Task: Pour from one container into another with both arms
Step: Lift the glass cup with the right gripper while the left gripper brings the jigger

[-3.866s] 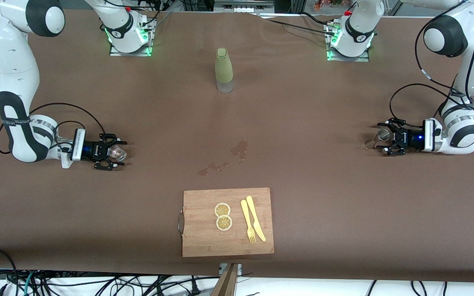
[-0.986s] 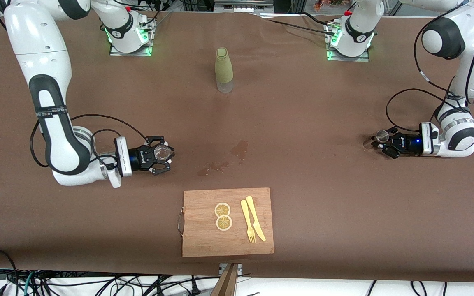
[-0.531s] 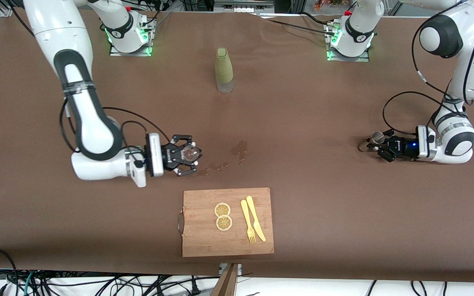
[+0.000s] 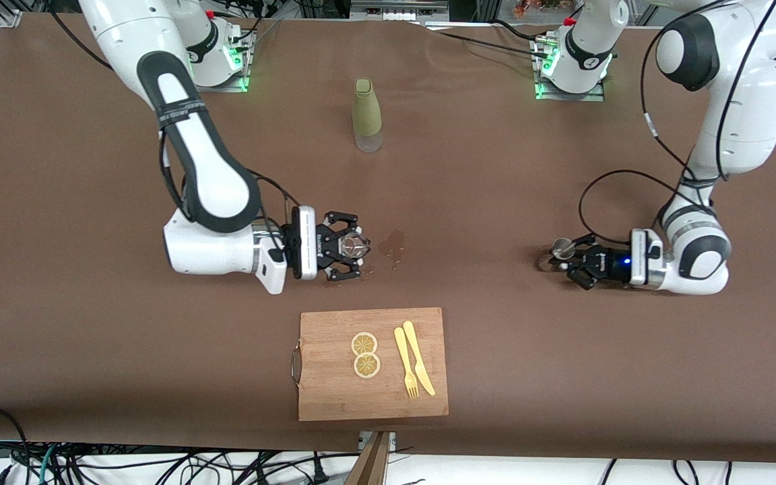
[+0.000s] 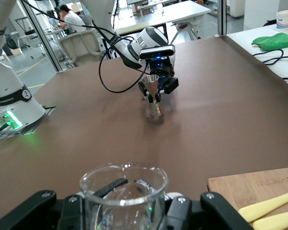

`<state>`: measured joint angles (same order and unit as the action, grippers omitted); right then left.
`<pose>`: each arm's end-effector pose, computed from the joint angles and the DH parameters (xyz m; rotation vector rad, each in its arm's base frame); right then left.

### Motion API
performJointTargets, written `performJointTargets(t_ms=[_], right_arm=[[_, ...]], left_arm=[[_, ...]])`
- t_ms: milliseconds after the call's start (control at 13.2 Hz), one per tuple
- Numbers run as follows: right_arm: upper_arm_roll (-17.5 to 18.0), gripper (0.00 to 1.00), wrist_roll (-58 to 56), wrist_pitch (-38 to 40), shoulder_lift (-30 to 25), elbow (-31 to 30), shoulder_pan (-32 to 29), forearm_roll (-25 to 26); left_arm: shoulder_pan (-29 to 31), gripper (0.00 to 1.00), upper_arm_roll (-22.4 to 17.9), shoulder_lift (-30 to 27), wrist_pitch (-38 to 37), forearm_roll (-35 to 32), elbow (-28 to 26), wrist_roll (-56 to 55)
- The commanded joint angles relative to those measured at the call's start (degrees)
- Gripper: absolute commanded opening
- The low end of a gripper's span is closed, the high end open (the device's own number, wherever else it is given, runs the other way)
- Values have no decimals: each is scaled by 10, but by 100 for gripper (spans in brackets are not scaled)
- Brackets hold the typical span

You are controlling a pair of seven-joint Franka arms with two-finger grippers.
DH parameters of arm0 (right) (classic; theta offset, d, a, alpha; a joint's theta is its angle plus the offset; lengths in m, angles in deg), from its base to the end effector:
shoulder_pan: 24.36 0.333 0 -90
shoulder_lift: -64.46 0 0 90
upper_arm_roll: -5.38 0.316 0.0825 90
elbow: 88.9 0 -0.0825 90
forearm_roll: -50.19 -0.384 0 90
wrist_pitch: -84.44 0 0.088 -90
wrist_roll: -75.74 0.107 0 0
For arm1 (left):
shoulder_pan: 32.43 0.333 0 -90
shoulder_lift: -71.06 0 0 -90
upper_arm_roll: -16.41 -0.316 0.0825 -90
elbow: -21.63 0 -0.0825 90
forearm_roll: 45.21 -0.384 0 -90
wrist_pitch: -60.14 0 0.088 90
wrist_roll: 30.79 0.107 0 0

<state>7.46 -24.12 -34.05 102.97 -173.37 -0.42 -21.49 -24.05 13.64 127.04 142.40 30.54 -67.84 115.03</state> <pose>0.6343 0.3590 0.3068 -1.5828 -1.4420 -0.7026 0.6202 0.0023 0.0915 1.1880 -1.2913 1.0815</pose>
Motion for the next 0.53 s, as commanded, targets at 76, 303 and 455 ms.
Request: performJointTargets(t_ms=[76,303,455], right_arm=[[-4,1,41,-44,-17,-7,25,14],[-3,1,42,-71,-17,-7,37,11],[-4,1,46,-74,-17,-7,45,13]], left_arm=[[-62,0,8,-9,68,83,-8,-22],[-115,0,18,-8,126,126,-8,-39],[-141,0,36,-7,173,149,-8,-48]])
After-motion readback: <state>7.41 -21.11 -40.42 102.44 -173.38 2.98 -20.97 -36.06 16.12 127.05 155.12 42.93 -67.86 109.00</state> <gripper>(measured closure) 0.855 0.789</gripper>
